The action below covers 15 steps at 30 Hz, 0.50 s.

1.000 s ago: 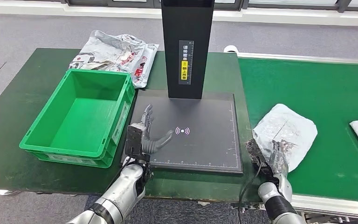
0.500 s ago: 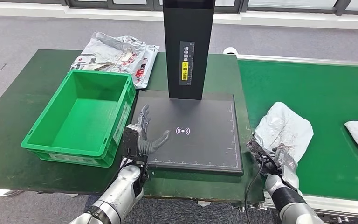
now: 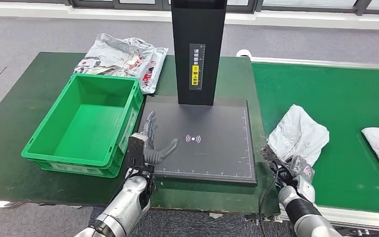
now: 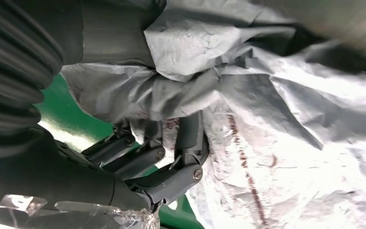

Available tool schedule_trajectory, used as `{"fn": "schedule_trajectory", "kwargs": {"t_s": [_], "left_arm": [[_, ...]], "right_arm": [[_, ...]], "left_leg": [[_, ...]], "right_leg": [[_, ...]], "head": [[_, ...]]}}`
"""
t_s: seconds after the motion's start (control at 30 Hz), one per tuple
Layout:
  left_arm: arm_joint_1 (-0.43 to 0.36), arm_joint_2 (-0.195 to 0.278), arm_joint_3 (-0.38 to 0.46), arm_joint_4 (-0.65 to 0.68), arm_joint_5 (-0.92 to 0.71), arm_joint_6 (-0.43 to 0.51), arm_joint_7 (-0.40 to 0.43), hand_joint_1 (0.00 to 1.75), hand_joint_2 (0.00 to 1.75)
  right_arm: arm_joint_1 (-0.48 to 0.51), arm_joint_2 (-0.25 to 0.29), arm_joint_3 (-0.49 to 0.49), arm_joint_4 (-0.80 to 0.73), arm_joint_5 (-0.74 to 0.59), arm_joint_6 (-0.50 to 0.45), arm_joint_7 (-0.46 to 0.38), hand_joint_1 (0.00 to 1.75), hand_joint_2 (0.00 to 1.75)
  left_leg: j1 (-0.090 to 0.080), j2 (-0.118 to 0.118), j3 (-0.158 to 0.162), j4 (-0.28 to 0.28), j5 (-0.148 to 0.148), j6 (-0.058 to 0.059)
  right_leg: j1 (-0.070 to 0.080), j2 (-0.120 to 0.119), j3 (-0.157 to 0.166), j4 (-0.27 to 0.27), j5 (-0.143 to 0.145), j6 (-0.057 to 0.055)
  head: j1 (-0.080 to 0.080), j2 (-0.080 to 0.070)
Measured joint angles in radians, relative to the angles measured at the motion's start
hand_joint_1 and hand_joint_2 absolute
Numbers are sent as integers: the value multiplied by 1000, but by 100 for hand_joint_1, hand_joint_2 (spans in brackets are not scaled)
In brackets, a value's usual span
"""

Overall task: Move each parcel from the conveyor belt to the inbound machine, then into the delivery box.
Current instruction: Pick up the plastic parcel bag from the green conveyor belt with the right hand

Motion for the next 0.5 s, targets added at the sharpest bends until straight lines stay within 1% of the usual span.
{"fn": "schedule_trajectory", "kwargs": {"t_s": [0.07, 0.1, 0.17, 0.2, 0.23, 0.3, 0.37, 0.43, 0.5], "left_arm": [[4, 0, 0, -4, 0, 4, 0, 0, 175], [5, 0, 0, -6, -1, 6, 0, 0, 175], [8, 0, 0, -10, -3, 12, 0, 0, 175], [8, 0, 0, -12, -4, 14, 0, 0, 175], [9, 0, 0, -12, -6, 16, 0, 0, 175], [9, 0, 0, -13, -9, 20, 0, 0, 175], [9, 0, 0, -14, -11, 25, 0, 0, 175], [9, 0, 0, -16, -13, 29, 0, 0, 175], [9, 0, 0, -20, -15, 33, 0, 0, 175]], "right_arm": [[1, 1, -1, 0, -9, -36, -35, 175, 175], [3, 2, -4, 0, -21, -72, -73, 175, 175], [10, 10, -14, -10, -59, -163, -190, 175, 175], [13, 16, -20, -24, -85, -205, -261, 175, 175], [17, 25, -24, -47, -114, -236, -330, 175, 175], [33, 48, -29, -134, -174, -265, -444, 175, 175], [62, 74, -20, -261, -228, -261, -501, 175, 175], [94, 95, 20, -408, -270, -248, -518, 175, 175], [124, 107, 86, -547, -292, -235, -518, 175, 175]], "left_leg": [[0, 0, -1, 0, 0, 0], [0, 0, -1, 0, 0, 0], [0, -1, -3, 0, 0, 0], [0, 0, -3, 0, 0, 0], [0, 0, -4, 0, 0, 0], [0, 0, -4, 0, 0, 0], [0, 0, -4, 0, 1, -1], [0, 0, -4, 0, 1, -1], [0, 0, -4, -1, 1, -1]], "right_leg": [[0, 0, 0, 0, 0, 0], [0, 0, 0, 0, 0, 0], [0, 0, -2, 1, 0, 0], [0, 0, -3, 1, 0, 0], [0, 0, -4, 1, 0, 0], [0, 0, -4, 1, 1, -1], [0, 0, -5, 2, 1, -1], [0, 0, -6, 3, 0, -1], [0, 0, -6, 3, 0, -2]], "head": [[0, 0], [0, 0], [0, 0], [0, 0], [0, 0], [0, 0], [0, 0], [0, 0], [0, 0]]}}
